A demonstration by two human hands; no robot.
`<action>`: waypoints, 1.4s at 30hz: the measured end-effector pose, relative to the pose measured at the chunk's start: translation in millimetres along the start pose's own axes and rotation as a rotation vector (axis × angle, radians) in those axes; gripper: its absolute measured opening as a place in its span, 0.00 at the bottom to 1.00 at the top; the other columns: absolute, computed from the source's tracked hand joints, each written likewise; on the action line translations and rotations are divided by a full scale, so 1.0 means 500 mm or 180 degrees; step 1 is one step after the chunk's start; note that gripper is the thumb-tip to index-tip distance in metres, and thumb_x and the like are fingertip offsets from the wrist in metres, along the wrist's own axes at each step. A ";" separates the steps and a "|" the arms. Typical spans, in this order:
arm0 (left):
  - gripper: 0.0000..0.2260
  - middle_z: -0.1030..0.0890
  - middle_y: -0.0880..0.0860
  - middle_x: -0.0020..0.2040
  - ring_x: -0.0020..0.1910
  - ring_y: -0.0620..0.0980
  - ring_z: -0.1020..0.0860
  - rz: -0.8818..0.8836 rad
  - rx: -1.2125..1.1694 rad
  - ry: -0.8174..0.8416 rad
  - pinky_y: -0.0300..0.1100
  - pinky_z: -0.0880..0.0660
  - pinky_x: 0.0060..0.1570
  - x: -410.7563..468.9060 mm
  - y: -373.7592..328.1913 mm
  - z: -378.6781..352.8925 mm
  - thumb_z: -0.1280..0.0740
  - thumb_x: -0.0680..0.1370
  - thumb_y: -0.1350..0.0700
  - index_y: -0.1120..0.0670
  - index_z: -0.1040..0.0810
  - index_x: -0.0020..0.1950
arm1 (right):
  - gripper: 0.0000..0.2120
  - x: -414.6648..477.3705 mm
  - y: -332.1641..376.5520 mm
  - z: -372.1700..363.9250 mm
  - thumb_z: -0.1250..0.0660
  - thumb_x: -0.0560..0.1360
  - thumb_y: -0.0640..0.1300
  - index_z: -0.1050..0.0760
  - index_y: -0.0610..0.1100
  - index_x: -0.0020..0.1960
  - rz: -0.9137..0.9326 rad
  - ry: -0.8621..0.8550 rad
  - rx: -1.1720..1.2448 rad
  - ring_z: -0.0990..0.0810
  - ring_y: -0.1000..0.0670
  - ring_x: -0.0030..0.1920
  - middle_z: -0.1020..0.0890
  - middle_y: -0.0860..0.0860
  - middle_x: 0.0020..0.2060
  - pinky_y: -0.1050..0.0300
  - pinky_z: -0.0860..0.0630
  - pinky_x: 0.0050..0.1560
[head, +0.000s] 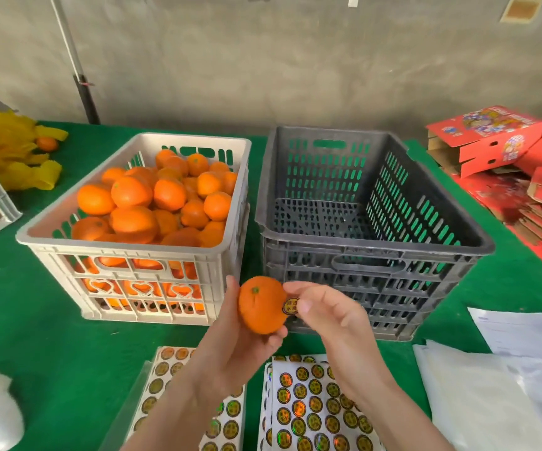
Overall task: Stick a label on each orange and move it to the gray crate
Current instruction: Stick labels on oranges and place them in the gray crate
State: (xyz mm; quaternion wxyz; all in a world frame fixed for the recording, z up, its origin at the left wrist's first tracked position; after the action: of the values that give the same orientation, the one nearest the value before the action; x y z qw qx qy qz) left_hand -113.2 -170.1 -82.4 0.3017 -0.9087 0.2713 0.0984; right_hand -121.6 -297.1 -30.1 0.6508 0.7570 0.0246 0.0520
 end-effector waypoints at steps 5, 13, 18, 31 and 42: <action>0.28 0.18 0.58 0.46 0.36 0.51 0.21 -0.0553 0.0663 0.0181 0.40 0.21 0.37 -0.009 -0.068 -0.045 0.26 0.66 0.38 0.53 0.20 0.59 | 0.11 0.025 0.055 -0.026 0.33 0.70 0.48 0.18 0.43 0.46 0.0166 -0.0073 -0.0037 0.19 0.54 0.53 0.17 0.52 0.52 0.66 0.24 0.48; 0.24 0.20 0.55 0.40 0.33 0.47 0.24 -0.0863 0.0927 0.0165 0.37 0.25 0.31 -0.010 -0.108 -0.091 0.36 0.69 0.38 0.55 0.21 0.54 | 0.13 0.055 0.103 -0.063 0.33 0.74 0.32 0.22 0.46 0.34 0.0757 -0.0223 -0.0719 0.21 0.61 0.46 0.22 0.48 0.51 0.67 0.25 0.41; 0.24 0.19 0.57 0.44 0.37 0.48 0.22 -0.0965 0.1020 0.0031 0.39 0.24 0.34 -0.010 -0.113 -0.091 0.36 0.71 0.39 0.55 0.24 0.58 | 0.12 0.062 0.101 -0.064 0.32 0.73 0.32 0.22 0.48 0.36 0.1152 -0.0396 -0.1101 0.22 0.56 0.51 0.22 0.54 0.48 0.59 0.22 0.49; 0.23 0.16 0.49 0.47 0.48 0.49 0.18 -0.1799 0.3116 -0.0302 0.52 0.20 0.49 -0.033 -0.248 -0.150 0.51 0.71 0.24 0.32 0.23 0.50 | 0.28 0.139 0.211 -0.109 0.26 0.64 0.55 0.31 0.62 0.61 0.1485 0.0693 -0.2217 0.27 0.62 0.59 0.27 0.65 0.58 0.62 0.23 0.52; 0.15 0.22 0.57 0.54 0.51 0.53 0.24 -0.1215 0.6291 -0.1708 0.36 0.32 0.43 0.164 -0.484 0.023 0.32 0.76 0.55 0.60 0.26 0.60 | 0.30 0.495 -0.053 0.080 0.28 0.73 0.45 0.36 0.39 0.70 -0.1663 0.2625 -0.5689 0.28 0.42 0.64 0.31 0.45 0.67 0.49 0.26 0.54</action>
State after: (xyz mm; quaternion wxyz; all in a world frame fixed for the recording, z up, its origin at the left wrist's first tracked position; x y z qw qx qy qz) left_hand 88.8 -36.5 0.0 0.9724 -0.2327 0.0067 -0.0182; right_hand 129.3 -306.4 -50.6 0.9100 -0.1121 0.3637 0.1644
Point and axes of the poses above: each hand's wrist, its own x-axis towards the middle knuckle, its own z-axis out of the back of the hand, y = z × x, the point moved 5 cm from there along x, towards the middle knuckle
